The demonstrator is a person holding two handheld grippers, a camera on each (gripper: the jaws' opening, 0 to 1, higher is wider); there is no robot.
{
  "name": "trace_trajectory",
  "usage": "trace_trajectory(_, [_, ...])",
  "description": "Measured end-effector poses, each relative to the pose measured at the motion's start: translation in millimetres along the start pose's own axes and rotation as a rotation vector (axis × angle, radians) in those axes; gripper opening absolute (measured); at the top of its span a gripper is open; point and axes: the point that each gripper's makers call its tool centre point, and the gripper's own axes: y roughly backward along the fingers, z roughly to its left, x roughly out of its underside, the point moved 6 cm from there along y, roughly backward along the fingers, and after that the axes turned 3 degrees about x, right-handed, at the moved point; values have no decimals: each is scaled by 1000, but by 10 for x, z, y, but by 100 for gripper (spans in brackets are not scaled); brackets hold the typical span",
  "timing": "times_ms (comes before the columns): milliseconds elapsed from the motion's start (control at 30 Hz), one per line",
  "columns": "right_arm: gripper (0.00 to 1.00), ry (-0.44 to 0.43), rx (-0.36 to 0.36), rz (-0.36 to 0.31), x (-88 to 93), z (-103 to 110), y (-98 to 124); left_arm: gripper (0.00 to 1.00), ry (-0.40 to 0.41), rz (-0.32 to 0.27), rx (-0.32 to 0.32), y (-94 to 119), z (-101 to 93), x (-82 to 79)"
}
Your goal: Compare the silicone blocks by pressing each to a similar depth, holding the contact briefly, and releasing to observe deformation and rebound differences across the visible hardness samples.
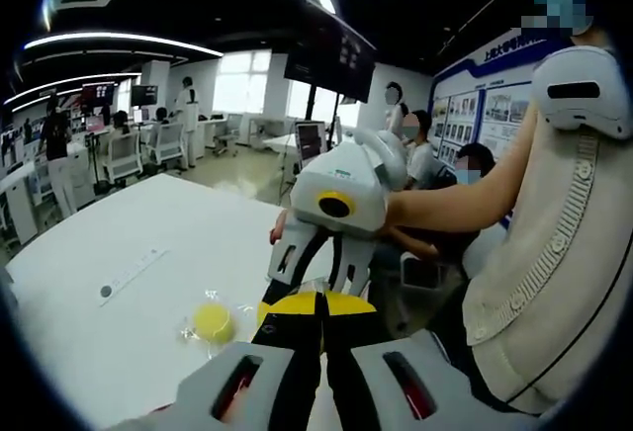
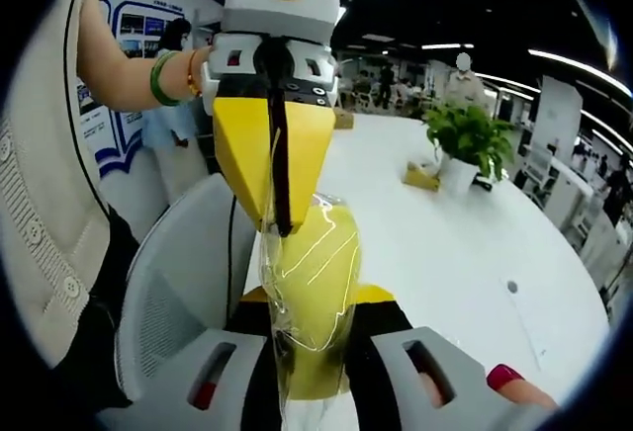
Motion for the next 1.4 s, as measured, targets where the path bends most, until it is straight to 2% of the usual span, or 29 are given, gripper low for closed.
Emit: trace_trajectory(1400, [29, -32, 3, 17, 50, -30, -41, 0, 47, -14, -27, 23, 68, 68])
